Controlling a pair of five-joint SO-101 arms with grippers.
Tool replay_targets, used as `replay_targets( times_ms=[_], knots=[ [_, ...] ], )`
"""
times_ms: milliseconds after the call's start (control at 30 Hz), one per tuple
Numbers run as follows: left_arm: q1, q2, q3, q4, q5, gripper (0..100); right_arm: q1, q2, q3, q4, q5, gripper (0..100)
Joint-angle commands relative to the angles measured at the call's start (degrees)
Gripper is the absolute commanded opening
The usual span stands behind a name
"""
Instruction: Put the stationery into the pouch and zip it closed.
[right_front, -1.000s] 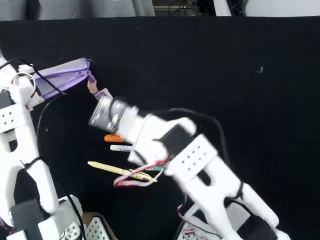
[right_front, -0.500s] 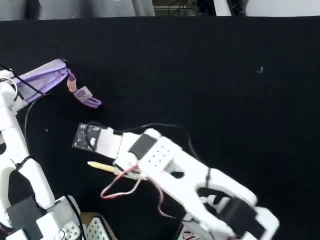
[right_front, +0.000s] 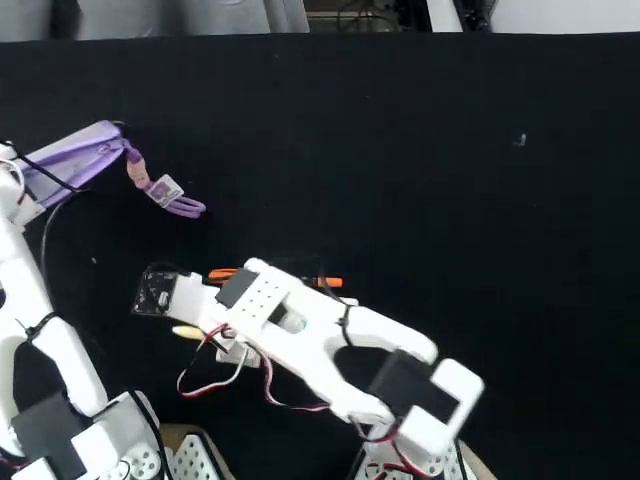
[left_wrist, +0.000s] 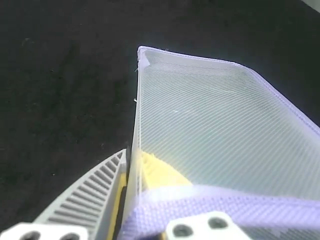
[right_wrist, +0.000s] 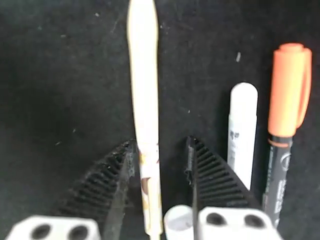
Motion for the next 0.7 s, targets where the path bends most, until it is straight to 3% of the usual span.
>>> replay_targets(
  times_ms=[0, 100, 200, 433, 667],
  knots=[
    [-1.5, 0.0, -1.8, -0.4, 1.1, 3, 0.4, 3.2, -3.9, -1.7, 0.0, 15.2],
    [-1.4, 0.0, -1.8, -0.4, 1.1, 3, 0.4, 5.9, -6.7, 0.1, 0.0, 12.4],
    [-1.3, 0.0, -1.8, -0.4, 1.1, 3, 0.7, 6.5, -9.5, 2.7, 0.0, 1.3],
    [-1.3, 0.0, -1.8, -0.4, 1.1, 3, 6.0, 5.1, -11.8, 6.9, -0.1, 1.1],
    [-1.2, 0.0, -1.8, -0.8, 1.1, 3, 7.6, -7.2, -11.9, 14.4, -0.4, 1.1]
  ],
)
